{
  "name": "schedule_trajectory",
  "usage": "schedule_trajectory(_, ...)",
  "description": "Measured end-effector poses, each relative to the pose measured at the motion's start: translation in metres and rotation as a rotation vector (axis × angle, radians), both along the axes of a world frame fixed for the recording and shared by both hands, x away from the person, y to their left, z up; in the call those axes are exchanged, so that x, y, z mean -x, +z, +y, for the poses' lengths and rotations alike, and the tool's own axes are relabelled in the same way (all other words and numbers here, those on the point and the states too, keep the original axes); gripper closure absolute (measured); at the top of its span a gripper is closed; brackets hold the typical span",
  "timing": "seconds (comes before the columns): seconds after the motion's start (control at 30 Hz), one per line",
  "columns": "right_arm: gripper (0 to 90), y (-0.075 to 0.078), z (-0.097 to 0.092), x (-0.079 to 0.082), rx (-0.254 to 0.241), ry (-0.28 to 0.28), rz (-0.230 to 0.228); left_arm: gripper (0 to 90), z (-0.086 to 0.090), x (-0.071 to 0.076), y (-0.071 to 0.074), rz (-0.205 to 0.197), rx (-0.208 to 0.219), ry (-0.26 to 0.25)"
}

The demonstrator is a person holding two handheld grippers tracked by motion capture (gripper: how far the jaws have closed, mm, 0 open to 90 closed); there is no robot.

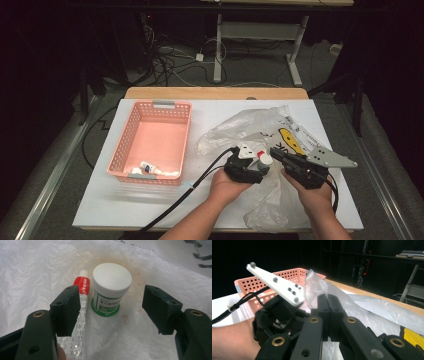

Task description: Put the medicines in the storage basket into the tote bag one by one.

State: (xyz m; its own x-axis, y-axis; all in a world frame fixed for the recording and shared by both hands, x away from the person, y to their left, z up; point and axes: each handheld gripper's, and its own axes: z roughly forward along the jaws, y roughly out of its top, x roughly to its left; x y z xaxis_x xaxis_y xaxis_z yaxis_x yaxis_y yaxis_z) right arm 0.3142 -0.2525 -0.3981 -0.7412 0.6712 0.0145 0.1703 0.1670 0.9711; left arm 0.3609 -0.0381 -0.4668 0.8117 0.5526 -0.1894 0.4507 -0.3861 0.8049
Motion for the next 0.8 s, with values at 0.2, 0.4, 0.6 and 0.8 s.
schedule_trajectory(0.2,90.0,0.0,0.001,0.001,0.01,-0.001,-0.004,23.1,0.017,0.01,0.002,0.019,0.011,-0.004)
schedule_trajectory(0.4,90.0,-0.001,0.002,0.002,0.024,-0.003,-0.001,15.4,0.033,0.02,0.001,0.029,0.006,-0.004)
schedule_trajectory(0.6,90.0,-0.002,0.003,0.002,0.032,-0.002,0.001,11.8,0.05,0.033,0.006,0.018,0.025,-0.002)
schedule_trajectory(0.8,90.0,-0.003,0.003,0.002,0.034,-0.006,0.001,0.0,0.063,0.045,0.014,0.017,0.014,0.008)
